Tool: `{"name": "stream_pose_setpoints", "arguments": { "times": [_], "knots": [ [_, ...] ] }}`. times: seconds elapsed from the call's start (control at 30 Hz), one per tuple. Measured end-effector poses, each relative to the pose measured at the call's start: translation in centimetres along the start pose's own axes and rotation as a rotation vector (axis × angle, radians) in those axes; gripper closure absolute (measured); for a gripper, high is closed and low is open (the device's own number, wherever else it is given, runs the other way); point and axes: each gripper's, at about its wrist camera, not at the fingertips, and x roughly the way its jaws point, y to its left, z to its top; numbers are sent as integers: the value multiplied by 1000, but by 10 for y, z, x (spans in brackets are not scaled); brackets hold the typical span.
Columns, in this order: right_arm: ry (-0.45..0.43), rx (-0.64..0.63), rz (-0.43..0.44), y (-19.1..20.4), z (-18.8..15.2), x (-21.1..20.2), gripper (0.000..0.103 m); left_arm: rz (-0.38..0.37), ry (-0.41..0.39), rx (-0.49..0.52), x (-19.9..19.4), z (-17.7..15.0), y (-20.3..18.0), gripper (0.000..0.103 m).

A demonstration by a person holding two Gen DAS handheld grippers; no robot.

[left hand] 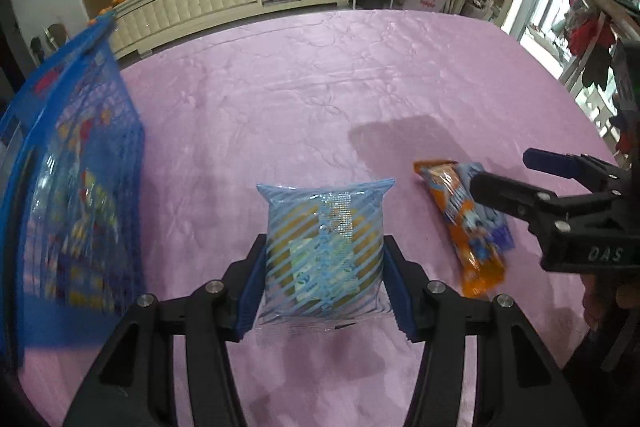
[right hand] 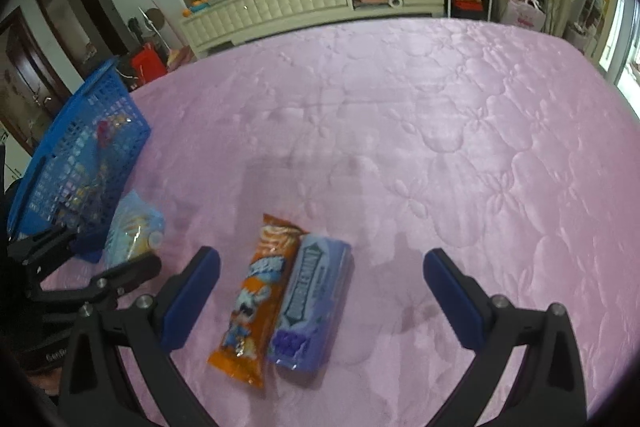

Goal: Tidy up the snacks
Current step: 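Lower the right tool onto the orange candy bar and close on it, then carry the cookie bag and candy bar over the blue basket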

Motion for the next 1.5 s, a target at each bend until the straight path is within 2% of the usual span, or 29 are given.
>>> {"name": "stream_pose_setpoints", "arguments": {
  "times": [0.1, 0.27, 0.43, 0.6, 0.9, 0.97, 1.0, 1.07, 1.1, 1.17, 1.5],
  "knots": [
    [-17, -36, 22, 10, -5, -7, 3, -26, -21, -56, -11, -13, 11, 52],
    [15, -122, 49, 35, -17, -6, 29, -33, -50, -136, -27, -31, 21, 52],
    [68, -144, 45, 47, -21, 2, 50, -5, -75, -134, -34, -38, 21, 52],
    [100, -167, 23, 56, -14, 10, 57, -2, -75, -138, -33, -41, 21, 52],
    [171, -208, -72, 66, -8, 35, 57, -12, -77, -139, -32, -43, 27, 52],
    [172, -217, -73, 67, -10, 39, 60, -15, -76, -142, -32, -43, 28, 52],
    [174, -221, -75, 68, -11, 40, 63, -15, -76, -144, -31, -43, 27, 52],
    [164, -231, -65, 69, -11, 41, 83, -15, -72, -149, -29, -43, 29, 52],
    [160, -236, -51, 68, -13, 40, 86, -15, -70, -151, -29, -44, 29, 52],
    [147, -235, -6, 67, -14, 38, 86, -15, -67, -153, -28, -45, 30, 52],
    [71, -252, 10, 82, -14, -1, 86, -25, -99, -161, -47, -44, 27, 52]
  ]
}}
